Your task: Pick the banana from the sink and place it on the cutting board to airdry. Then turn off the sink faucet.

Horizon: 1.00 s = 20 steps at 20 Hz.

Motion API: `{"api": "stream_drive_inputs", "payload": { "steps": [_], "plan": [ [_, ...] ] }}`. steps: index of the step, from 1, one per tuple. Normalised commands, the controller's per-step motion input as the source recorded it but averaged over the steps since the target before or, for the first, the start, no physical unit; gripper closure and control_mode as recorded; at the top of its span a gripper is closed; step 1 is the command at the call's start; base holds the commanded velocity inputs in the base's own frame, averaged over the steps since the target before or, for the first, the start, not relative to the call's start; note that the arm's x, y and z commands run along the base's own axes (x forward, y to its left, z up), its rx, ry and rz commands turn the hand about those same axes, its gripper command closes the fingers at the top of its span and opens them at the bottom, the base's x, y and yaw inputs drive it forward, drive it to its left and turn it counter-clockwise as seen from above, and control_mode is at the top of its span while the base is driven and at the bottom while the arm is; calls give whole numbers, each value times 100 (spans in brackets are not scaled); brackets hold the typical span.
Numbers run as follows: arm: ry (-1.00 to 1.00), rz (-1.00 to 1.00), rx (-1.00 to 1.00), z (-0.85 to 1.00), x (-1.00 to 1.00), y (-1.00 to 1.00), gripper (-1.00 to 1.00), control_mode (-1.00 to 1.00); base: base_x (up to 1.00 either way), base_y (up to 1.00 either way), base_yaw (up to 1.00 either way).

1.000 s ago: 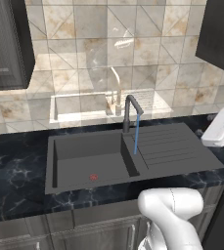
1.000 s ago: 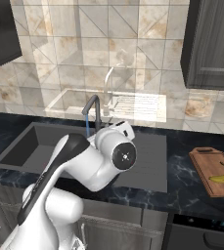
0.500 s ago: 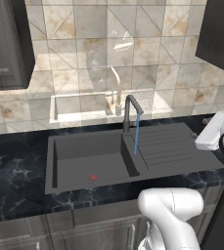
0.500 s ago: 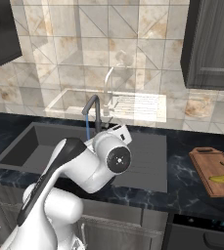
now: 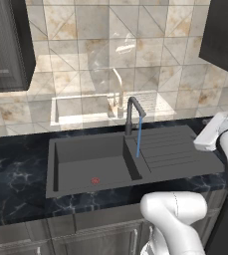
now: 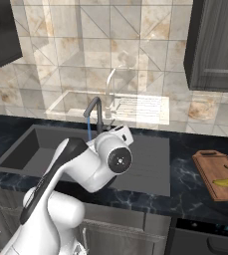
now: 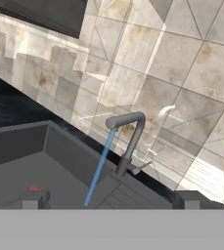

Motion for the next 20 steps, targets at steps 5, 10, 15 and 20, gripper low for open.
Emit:
{"api": "stream_drive_inputs", "payload": {
  "steps": [5,10,15,20],
  "plan": [
    [0,0,0,-5,14,0,-100,-100,0,0,0],
    [0,0,0,-7,14,0,-100,-100,0,0,0],
    [0,0,0,-11,13,0,-100,-100,0,0,0],
    [0,0,0,-14,19,6,-100,-100,0,0,0]
  ]
}}
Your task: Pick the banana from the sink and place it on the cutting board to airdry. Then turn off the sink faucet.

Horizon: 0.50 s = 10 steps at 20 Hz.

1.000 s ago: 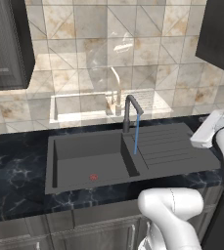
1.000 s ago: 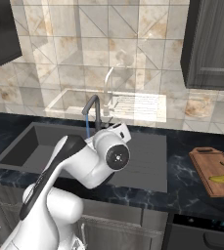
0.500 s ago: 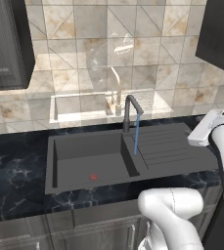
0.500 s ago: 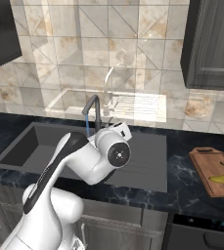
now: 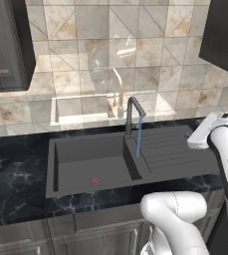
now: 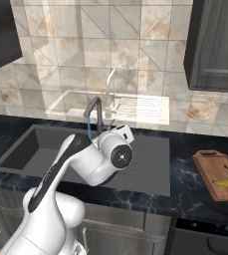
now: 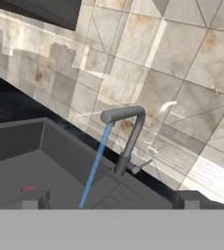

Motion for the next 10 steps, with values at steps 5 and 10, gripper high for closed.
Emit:
{"api": "stream_drive_inputs", "payload": {
  "steps": [5,10],
  "plan": [
    [0,0,0,-10,22,4,-100,-100,0,0,0],
    [0,0,0,-6,21,0,-100,-100,0,0,0]
  ]
}}
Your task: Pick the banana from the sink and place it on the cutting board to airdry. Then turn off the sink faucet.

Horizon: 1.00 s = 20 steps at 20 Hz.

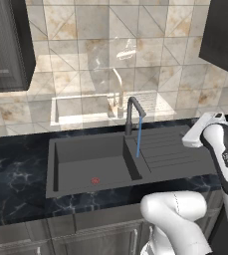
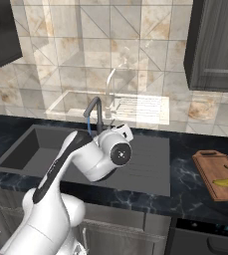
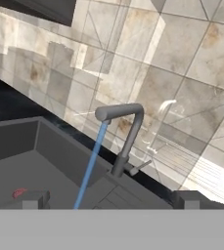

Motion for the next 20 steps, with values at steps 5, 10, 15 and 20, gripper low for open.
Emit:
{"api": "stream_drive_inputs", "payload": {
  "steps": [5,10,15,20],
  "plan": [
    [0,2,0,-6,20,0,-100,-100,0,0,0],
    [0,4,0,-5,20,0,-100,-100,0,0,0],
    [0,4,0,-9,19,0,-100,-100,0,0,0],
    [0,6,0,-11,18,0,-100,-100,0,0,0]
  ]
}}
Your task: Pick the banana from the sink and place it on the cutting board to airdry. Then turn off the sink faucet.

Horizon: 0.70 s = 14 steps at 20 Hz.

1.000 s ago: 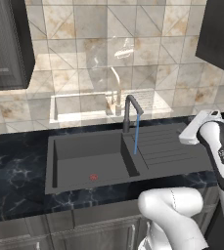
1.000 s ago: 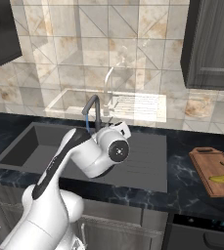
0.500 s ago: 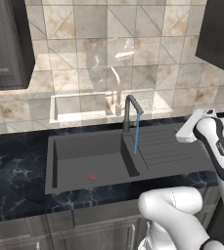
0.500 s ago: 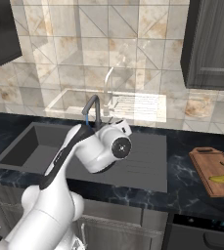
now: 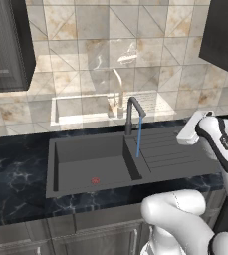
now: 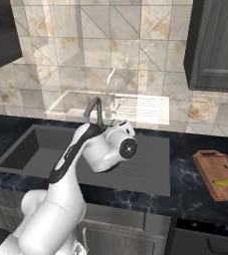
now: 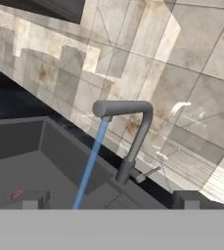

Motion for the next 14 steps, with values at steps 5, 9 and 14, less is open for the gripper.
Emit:
{"api": "stream_drive_inputs", "payload": {
  "steps": [5,9,14],
  "plan": [
    [0,7,0,-10,15,0,-100,-100,0,0,0],
    [0,5,0,-3,12,5,-100,-100,0,0,0],
    [0,3,0,-2,17,8,-100,-100,0,0,0]
  ]
}}
